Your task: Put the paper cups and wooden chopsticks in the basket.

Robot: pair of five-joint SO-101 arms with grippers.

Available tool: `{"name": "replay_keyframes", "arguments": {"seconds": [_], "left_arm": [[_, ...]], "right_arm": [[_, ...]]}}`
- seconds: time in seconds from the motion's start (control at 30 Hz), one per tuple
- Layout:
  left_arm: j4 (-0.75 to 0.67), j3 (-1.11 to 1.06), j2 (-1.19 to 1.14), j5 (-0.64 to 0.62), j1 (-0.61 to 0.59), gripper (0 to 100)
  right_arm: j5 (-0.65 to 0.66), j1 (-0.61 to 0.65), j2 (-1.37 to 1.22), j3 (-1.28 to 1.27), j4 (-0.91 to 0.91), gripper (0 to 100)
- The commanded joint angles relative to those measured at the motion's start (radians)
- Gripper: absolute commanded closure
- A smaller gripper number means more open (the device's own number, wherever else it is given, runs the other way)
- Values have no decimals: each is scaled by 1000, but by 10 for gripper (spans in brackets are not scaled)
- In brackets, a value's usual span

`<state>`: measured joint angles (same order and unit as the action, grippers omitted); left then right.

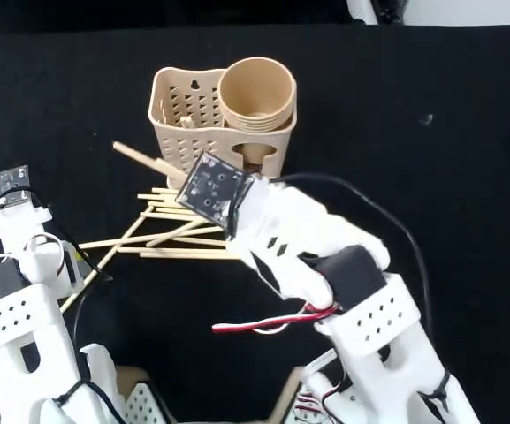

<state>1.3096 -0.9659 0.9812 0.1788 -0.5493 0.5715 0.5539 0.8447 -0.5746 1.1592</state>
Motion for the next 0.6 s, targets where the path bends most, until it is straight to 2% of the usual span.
{"name": "replay_keyframes", "arguments": {"seconds": [0.0, 0.27, 0.4, 0.57], "left_arm": [[6, 7, 11, -3, 13, 776], [6, 7, 11, -3, 13, 776], [6, 7, 11, -3, 13, 776], [6, 5, 11, -3, 13, 776]], "right_arm": [[-44, -11, 33, 99, 2, 988], [-172, -11, 25, 308, -61, 988], [-270, -11, 25, 266, -305, 987], [-354, -5, 25, 84, -740, 987]]}}
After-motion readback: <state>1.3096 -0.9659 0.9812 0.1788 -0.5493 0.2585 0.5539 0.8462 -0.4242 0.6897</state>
